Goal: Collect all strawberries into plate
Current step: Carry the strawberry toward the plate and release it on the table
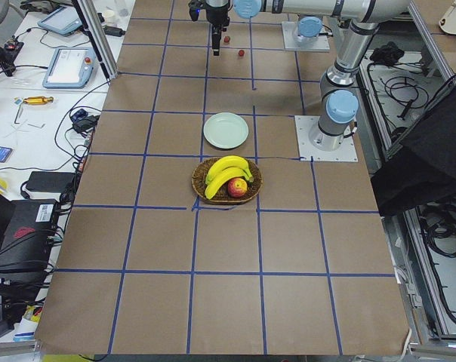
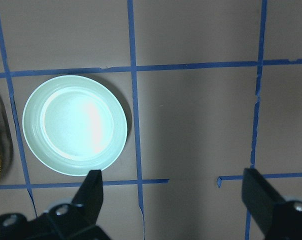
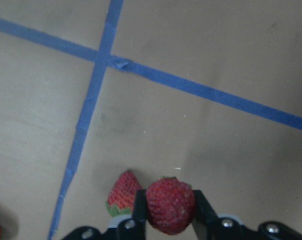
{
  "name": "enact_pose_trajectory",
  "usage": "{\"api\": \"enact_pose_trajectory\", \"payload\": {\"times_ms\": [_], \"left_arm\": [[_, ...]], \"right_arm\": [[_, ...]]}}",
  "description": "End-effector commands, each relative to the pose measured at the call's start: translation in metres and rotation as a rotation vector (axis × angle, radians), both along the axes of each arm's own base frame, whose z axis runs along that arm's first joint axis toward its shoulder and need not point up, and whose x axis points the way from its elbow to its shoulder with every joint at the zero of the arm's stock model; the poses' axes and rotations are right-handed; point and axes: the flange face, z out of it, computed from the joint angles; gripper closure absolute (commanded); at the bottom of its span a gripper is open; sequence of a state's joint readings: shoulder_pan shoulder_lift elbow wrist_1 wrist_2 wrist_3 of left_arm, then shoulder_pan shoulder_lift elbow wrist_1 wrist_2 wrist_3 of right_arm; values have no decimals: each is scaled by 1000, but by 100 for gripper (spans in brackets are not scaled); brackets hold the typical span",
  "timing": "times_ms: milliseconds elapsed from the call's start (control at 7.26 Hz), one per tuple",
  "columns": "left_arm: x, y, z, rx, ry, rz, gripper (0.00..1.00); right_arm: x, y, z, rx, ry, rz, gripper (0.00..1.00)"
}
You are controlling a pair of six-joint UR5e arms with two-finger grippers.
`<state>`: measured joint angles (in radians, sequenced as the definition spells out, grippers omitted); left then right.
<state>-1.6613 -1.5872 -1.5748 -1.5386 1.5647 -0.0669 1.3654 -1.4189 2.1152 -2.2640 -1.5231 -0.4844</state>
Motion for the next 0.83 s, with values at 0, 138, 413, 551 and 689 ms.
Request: {"api": "enact_pose_trajectory", "payload": {"times_ms": [0, 138, 413, 551, 689], "left_arm": [[0, 1, 3, -6, 1, -1, 0], [0, 1, 3, -5, 0, -1, 0], [0, 3, 6, -11, 1, -4, 0], [0, 3, 7, -14, 1, -4, 0], [0, 3, 7, -14, 1, -2, 0]], "right_arm": [[63, -11, 13, -32, -49, -121, 80], [118, -24, 22, -32, -30, -176, 80], [218, -22, 12, -8, -16, -264, 81], [261, -12, 15, -15, -24, -281, 81], [295, -12, 9, -14, -43, -319, 81]]}}
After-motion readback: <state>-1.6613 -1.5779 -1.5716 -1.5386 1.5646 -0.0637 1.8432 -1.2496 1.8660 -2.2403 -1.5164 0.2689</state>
